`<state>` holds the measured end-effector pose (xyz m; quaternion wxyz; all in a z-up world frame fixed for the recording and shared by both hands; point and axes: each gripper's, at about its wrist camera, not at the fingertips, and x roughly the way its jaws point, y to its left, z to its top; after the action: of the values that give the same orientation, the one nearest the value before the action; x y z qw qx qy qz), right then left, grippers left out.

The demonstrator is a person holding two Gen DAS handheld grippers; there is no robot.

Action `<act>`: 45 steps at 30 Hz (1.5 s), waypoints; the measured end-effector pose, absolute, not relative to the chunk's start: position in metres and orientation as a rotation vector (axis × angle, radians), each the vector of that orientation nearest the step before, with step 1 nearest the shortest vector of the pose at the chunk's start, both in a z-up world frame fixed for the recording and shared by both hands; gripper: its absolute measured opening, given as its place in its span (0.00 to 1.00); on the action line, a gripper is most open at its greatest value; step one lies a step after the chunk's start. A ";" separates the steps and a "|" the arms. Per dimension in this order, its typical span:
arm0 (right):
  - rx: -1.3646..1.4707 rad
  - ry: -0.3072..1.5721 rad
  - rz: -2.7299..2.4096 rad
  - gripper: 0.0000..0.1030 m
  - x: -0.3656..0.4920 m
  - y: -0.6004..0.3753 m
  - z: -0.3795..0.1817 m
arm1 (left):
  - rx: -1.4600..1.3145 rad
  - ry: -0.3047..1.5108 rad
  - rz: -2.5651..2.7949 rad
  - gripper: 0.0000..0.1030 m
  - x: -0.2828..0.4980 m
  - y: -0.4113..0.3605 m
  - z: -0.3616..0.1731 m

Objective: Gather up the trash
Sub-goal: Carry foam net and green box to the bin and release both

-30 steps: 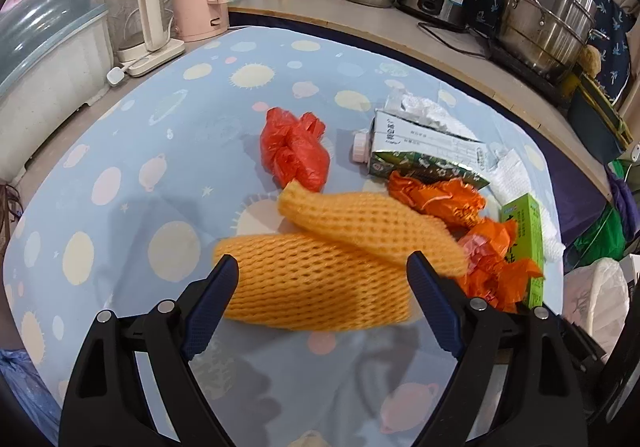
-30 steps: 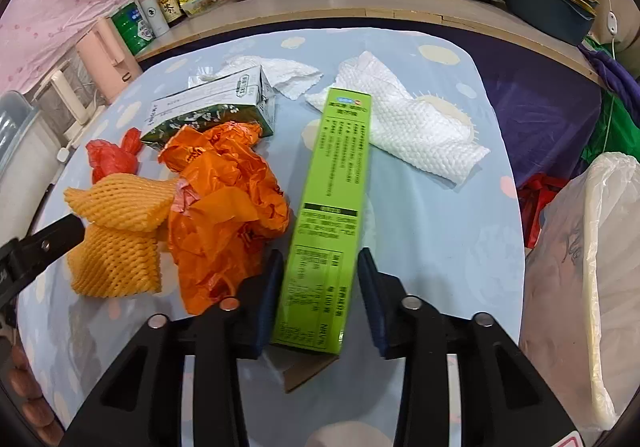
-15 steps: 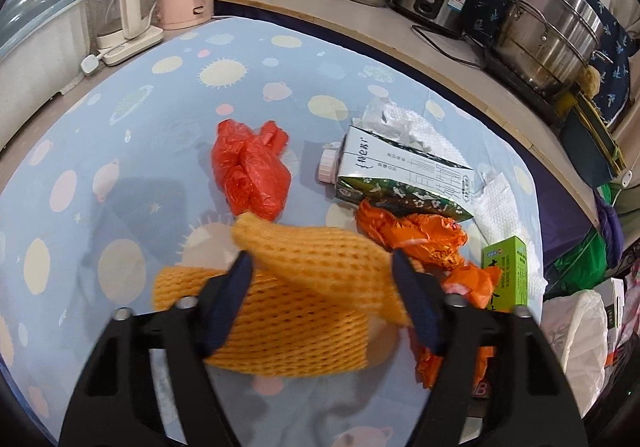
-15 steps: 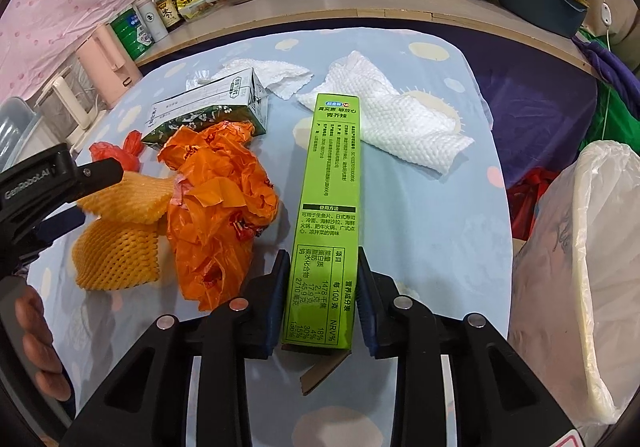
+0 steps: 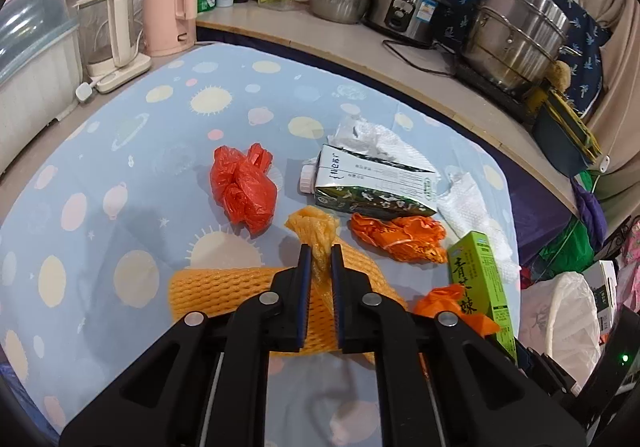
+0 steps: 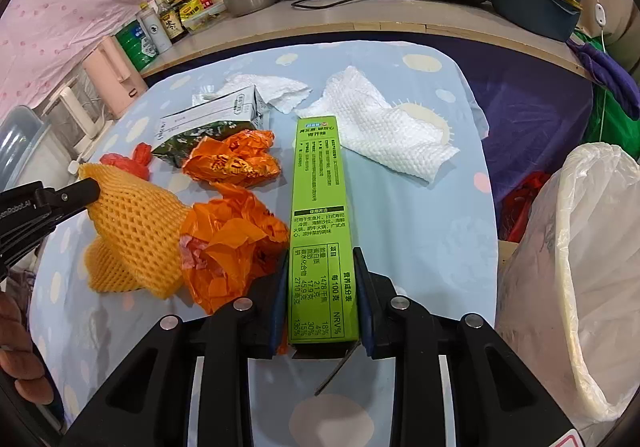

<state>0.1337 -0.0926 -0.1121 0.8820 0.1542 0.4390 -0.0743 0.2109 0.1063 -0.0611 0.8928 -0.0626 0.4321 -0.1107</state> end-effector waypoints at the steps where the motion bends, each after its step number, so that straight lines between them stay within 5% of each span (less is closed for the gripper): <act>1: 0.321 0.907 -0.153 0.26 0.131 -0.092 -0.110 | -0.126 0.889 -0.233 0.09 0.206 0.107 -0.057; 29: 0.399 0.685 -0.247 0.26 0.029 -0.158 -0.035 | -0.078 0.661 -0.423 0.09 0.103 0.043 0.058; 45: 0.489 0.713 -0.492 0.26 -0.047 -0.255 -0.058 | 0.067 0.711 -0.660 0.09 0.064 -0.108 0.024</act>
<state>-0.0475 -0.2545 -0.0578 0.8788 0.2344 0.3422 -0.2361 0.0641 -0.1076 0.0244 0.8842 0.0320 0.3415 -0.3170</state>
